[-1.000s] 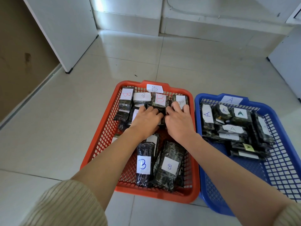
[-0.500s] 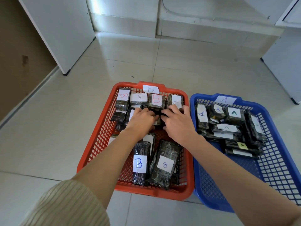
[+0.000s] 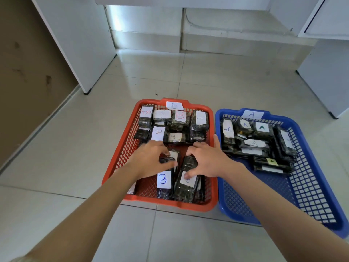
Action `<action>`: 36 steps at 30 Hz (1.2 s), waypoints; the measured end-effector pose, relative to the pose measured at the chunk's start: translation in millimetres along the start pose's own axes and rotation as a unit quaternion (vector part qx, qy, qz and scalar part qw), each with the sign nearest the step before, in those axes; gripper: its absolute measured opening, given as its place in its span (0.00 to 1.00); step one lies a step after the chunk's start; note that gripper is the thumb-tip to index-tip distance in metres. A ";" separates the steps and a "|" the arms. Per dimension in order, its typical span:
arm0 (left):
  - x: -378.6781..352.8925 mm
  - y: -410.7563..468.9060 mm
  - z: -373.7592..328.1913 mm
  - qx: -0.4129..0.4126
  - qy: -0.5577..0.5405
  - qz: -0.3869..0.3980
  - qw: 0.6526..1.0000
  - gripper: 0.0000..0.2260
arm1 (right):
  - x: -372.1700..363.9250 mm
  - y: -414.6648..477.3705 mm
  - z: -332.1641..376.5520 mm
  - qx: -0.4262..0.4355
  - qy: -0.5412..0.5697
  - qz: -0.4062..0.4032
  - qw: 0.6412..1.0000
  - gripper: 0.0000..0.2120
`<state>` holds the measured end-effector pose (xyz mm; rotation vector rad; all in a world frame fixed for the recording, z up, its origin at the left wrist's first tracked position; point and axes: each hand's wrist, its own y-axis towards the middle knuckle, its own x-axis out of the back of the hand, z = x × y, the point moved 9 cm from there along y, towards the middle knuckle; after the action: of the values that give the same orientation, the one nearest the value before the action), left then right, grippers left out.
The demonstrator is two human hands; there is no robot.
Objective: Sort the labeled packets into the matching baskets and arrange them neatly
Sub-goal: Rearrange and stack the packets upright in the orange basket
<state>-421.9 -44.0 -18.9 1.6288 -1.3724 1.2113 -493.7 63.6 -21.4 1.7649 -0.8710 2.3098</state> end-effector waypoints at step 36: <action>-49.8 14.2 -50.2 0.131 -0.101 0.104 0.981 0.38 | 35.8 -55.8 -127.3 -0.230 0.655 -0.441 0.569 0.04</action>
<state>-447.6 16.0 -49.6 1.8690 -1.5949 1.4300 -590.4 164.2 11.7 -0.1198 -0.1035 1.6188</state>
